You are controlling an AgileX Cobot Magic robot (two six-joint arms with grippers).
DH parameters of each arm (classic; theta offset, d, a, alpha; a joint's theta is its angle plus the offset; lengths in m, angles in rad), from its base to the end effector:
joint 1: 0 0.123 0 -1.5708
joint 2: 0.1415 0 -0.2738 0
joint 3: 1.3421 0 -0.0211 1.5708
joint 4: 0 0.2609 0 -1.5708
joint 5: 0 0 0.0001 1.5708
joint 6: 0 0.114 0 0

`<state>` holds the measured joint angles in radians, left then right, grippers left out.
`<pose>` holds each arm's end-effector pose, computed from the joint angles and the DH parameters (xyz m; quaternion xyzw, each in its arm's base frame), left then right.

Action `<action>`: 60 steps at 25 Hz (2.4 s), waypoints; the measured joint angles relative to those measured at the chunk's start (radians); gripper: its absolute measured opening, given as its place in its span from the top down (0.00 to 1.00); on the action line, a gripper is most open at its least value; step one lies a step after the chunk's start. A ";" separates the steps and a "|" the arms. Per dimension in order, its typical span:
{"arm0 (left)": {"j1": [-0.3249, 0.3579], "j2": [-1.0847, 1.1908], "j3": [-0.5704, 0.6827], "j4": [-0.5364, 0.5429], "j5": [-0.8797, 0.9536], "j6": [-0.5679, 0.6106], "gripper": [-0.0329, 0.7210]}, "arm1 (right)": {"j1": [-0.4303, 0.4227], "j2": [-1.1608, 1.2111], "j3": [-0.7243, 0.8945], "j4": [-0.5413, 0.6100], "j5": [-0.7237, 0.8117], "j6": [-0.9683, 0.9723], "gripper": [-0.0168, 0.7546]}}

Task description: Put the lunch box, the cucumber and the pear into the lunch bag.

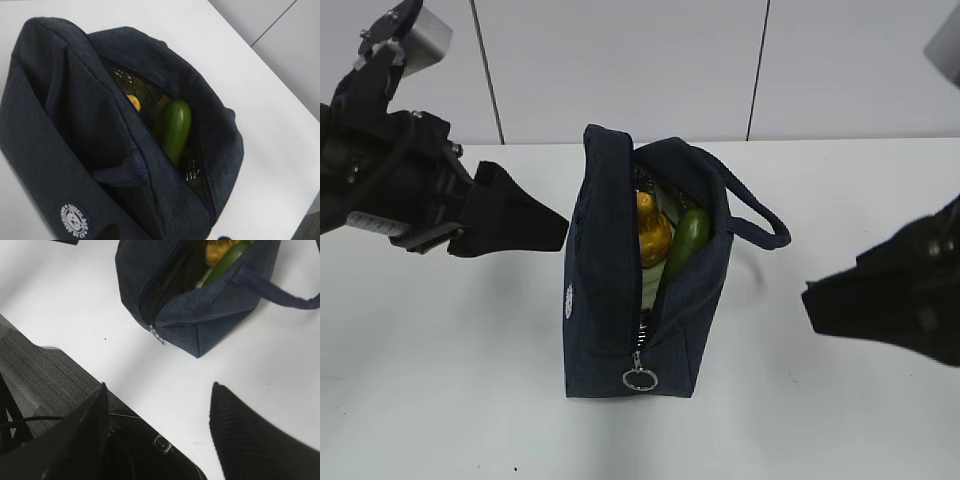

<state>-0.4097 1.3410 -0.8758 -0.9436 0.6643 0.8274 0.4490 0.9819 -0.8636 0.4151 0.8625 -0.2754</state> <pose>0.2472 -0.1695 0.2476 0.2768 0.8584 -0.3078 0.3030 0.1781 0.1246 0.3013 -0.2574 0.8895 0.2196 0.3072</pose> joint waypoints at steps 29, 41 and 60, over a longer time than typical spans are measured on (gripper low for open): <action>-0.149 0.105 0.001 -0.013 -0.142 0.001 0.51 | 0.000 -0.011 0.186 0.047 -0.108 -0.043 0.35; -0.150 0.122 0.001 -0.006 -0.139 0.001 0.81 | 0.000 0.006 0.186 0.086 -0.110 -0.145 0.55; -0.150 0.183 0.001 -0.054 -0.165 -0.124 0.49 | 0.000 0.006 0.186 0.090 -0.112 -0.160 0.55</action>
<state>-0.5593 1.5243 -0.8748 -0.9972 0.4997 0.7034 0.4490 0.9881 -0.6774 0.5052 0.7508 -0.4357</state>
